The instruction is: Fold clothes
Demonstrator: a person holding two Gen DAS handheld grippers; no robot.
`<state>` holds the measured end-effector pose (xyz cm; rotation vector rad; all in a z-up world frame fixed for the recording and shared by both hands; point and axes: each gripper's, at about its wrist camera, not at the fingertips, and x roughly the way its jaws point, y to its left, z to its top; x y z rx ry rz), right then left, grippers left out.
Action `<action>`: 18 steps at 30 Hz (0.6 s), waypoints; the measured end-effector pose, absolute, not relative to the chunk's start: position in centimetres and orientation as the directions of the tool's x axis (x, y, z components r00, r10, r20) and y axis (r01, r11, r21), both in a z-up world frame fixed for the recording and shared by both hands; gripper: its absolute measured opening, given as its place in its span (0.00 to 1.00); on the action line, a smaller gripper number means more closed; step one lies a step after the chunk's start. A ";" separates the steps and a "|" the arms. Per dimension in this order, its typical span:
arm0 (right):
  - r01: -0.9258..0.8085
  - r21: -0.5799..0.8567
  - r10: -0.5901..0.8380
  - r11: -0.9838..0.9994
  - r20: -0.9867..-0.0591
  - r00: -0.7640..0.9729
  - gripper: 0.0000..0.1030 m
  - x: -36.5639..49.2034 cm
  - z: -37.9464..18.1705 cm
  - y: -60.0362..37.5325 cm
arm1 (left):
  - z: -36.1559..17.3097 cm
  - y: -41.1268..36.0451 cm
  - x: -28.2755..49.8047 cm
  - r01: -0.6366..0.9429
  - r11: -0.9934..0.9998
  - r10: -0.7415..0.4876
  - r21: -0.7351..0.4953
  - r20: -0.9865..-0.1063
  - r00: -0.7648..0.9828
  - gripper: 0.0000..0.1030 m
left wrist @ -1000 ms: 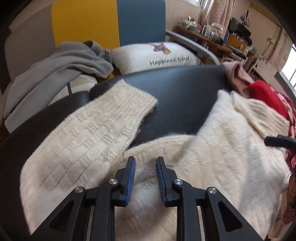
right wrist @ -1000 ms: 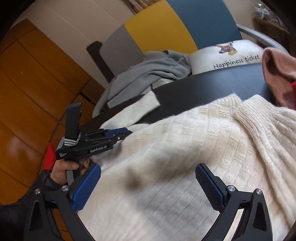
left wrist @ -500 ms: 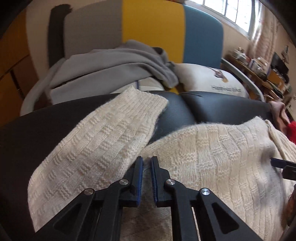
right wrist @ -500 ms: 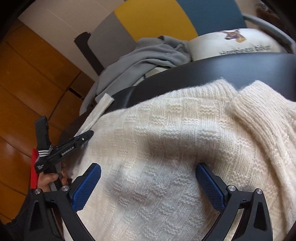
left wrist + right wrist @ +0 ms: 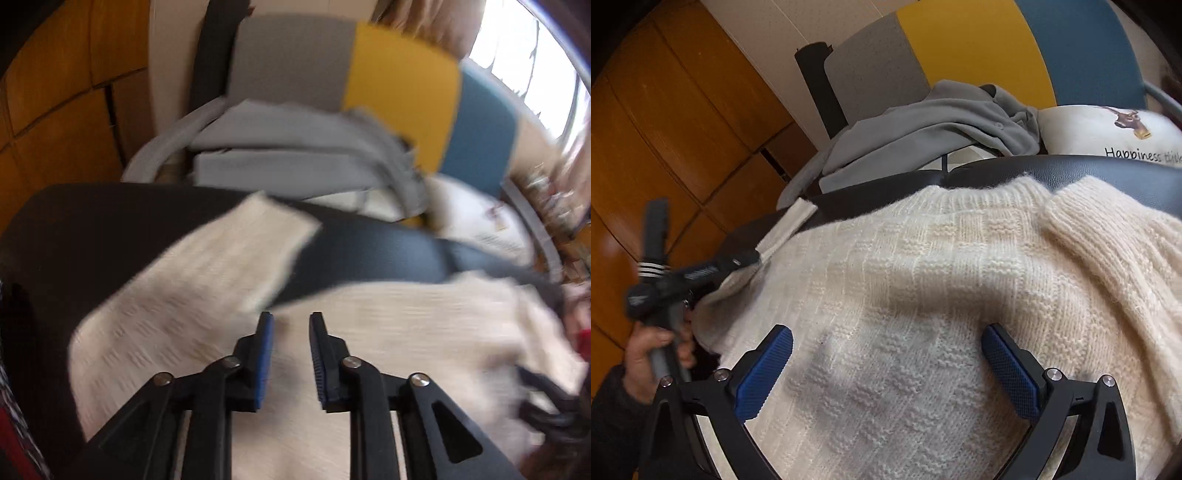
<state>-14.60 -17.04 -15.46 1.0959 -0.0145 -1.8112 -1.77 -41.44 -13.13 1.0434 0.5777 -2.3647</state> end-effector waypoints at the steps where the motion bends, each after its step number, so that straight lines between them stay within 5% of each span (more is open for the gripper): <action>1: 0.729 0.440 -0.732 -0.524 -0.671 -0.121 1.00 -14.4 -15.0 -16.8 | -12.8 -39.8 -1.3 0.561 -0.802 -0.242 -0.205 -0.748 -0.618 0.21; 5: 0.757 0.337 -0.735 -0.561 -0.624 -0.267 0.99 -14.2 -10.8 -13.0 | -14.3 -33.6 0.4 0.478 -0.836 -0.149 -0.269 -0.726 -0.671 0.22; 10: 0.706 0.090 -0.525 -0.702 -0.735 -0.428 0.97 -18.4 -10.2 -9.1 | -17.0 -29.2 1.6 0.410 -0.877 -0.100 -0.249 -0.741 -0.664 0.22; 14: 0.658 -0.016 -0.351 -0.753 -0.837 -0.421 0.73 -21.7 -14.2 -8.1 | -17.9 -28.9 2.8 0.397 -0.878 -0.076 -0.268 -0.740 -0.668 0.22; 18: 0.656 -0.032 -0.362 -0.754 -0.814 -0.455 0.63 -21.3 -15.3 -7.3 | -18.9 -30.3 3.7 0.386 -0.836 0.000 -0.391 -0.702 -0.713 0.22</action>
